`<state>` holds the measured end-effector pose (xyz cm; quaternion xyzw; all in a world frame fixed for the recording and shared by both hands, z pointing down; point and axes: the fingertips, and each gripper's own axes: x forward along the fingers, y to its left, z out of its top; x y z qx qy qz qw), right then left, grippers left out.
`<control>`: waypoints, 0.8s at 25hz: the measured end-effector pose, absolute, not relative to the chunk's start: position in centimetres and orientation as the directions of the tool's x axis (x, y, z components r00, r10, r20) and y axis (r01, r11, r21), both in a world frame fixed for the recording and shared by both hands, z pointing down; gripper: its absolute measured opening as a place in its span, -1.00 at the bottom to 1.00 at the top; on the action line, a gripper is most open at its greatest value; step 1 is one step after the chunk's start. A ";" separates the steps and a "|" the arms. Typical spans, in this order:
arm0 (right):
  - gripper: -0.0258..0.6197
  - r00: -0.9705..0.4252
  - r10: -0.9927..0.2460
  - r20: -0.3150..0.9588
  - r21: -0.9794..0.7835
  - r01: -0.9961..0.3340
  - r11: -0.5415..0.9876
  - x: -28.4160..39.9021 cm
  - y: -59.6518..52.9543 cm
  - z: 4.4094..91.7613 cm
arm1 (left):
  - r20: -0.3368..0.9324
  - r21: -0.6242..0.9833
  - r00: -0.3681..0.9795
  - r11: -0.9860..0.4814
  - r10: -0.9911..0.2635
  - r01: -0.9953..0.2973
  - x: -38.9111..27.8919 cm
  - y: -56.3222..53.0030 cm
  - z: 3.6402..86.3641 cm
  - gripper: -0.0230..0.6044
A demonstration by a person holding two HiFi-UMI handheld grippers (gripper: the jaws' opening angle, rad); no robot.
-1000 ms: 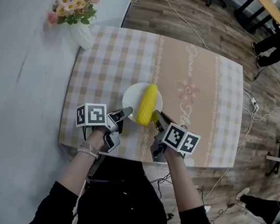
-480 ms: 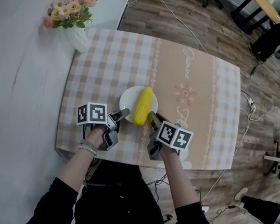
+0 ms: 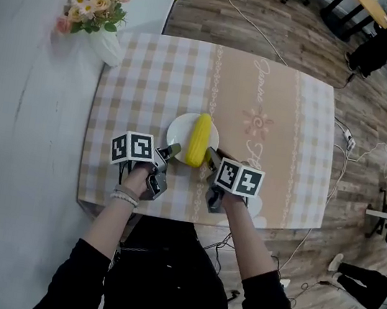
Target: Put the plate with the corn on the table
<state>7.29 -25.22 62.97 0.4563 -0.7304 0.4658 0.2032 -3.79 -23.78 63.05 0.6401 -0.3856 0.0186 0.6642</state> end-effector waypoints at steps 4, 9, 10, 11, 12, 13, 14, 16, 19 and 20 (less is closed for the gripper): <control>-0.54 -0.499 -0.474 0.726 -0.489 -0.859 0.154 7.2 -25.3 63.0 | 0.576 0.810 0.685 0.200 -0.447 -0.551 -3.8 -23.7 63.2 -0.77; -0.53 -0.493 -0.468 0.734 -0.482 -0.863 0.153 7.2 -25.1 63.0 | 0.624 0.776 0.675 0.209 -0.394 -0.595 -3.8 -23.5 63.2 -0.73; -0.53 -0.491 -0.468 0.735 -0.479 -0.864 0.154 7.3 -25.1 63.0 | 0.626 0.774 0.675 0.210 -0.390 -0.597 -3.8 -23.5 63.2 -0.73; -0.53 -0.488 -0.468 0.737 -0.475 -0.866 0.155 7.2 -25.1 63.0 | 0.627 0.774 0.677 0.213 -0.386 -0.596 -3.8 -23.5 63.2 -0.72; -0.53 -0.485 -0.468 0.739 -0.469 -0.869 0.158 7.2 -25.1 63.0 | 0.627 0.775 0.679 0.216 -0.382 -0.593 -3.8 -23.4 63.2 -0.72; -0.53 -0.481 -0.468 0.741 -0.463 -0.871 0.163 7.2 -25.1 63.0 | 0.627 0.776 0.682 0.219 -0.378 -0.592 -3.9 -23.3 63.2 -0.72; -0.53 -0.477 -0.468 0.744 -0.455 -0.875 0.167 7.2 -25.1 63.0 | 0.628 0.775 0.683 0.219 -0.373 -0.593 -4.0 -23.1 63.2 -0.72; -0.53 -0.466 -0.466 0.753 -0.435 -0.882 0.180 7.1 -25.1 63.0 | 0.632 0.771 0.683 0.216 -0.366 -0.599 -4.2 -22.8 63.2 -0.72; -0.53 -0.453 -0.463 0.761 -0.413 -0.890 0.193 7.1 -25.1 63.0 | 0.637 0.767 0.684 0.210 -0.356 -0.606 -4.4 -22.6 63.2 -0.72; -0.53 -0.451 -0.463 0.763 -0.408 -0.892 0.196 7.1 -25.1 63.0 | 0.639 0.766 0.684 0.209 -0.352 -0.608 -4.4 -22.5 63.2 -0.72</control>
